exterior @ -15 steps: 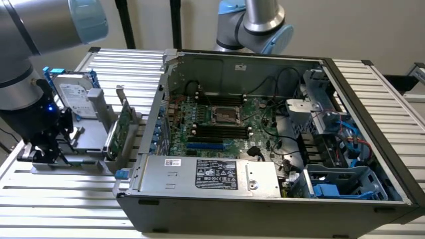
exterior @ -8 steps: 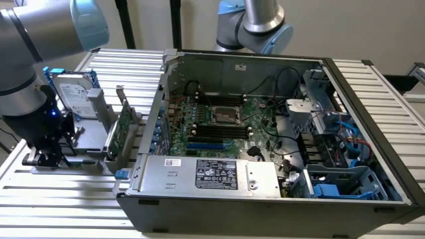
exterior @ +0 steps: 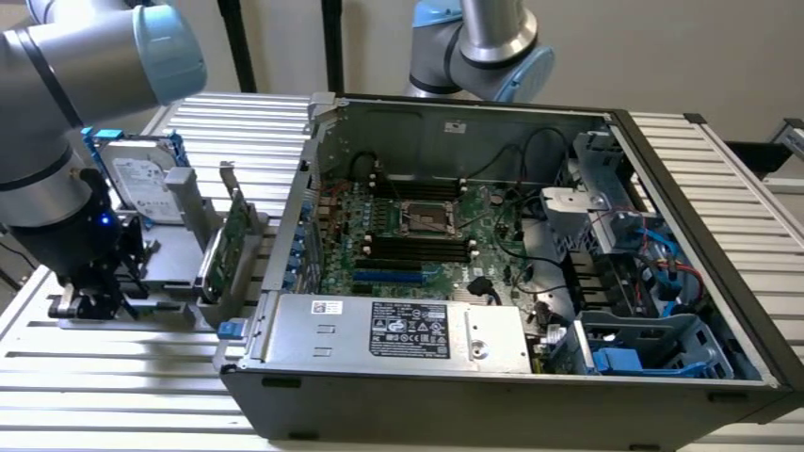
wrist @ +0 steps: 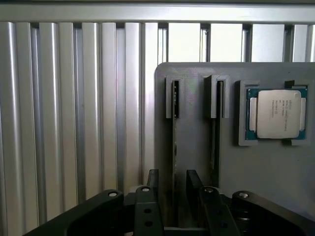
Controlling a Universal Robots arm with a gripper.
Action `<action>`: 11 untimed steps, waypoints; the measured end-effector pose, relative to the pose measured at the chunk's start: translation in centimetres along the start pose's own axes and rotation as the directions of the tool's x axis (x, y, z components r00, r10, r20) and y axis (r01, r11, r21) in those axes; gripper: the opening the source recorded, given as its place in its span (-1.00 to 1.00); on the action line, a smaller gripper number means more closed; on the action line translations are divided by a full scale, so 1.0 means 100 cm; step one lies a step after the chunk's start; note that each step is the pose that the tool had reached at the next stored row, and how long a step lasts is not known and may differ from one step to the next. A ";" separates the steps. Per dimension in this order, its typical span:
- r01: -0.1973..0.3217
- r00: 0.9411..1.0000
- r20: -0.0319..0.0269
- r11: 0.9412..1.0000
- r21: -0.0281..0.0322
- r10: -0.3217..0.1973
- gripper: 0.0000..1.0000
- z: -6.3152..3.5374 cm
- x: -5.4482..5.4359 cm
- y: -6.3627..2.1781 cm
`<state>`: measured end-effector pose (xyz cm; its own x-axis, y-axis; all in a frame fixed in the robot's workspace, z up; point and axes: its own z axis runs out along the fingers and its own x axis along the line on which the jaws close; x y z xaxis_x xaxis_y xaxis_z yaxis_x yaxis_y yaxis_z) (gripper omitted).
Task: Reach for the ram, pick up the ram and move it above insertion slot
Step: 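Pick up the ram and move it above insertion slot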
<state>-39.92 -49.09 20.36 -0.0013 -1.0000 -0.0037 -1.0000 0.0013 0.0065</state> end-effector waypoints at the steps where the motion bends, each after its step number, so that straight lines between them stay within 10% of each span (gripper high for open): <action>1: 0.000 1.000 0.001 1.000 0.000 0.000 -0.27 0.0004 0.000 0.0000; 11: 0.000 1.000 0.009 1.000 -0.027 0.000 -0.27 0.0040 0.000 0.0000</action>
<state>-39.93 -49.05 19.96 -0.0016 -0.9999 -0.0131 -0.9994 0.0012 0.0332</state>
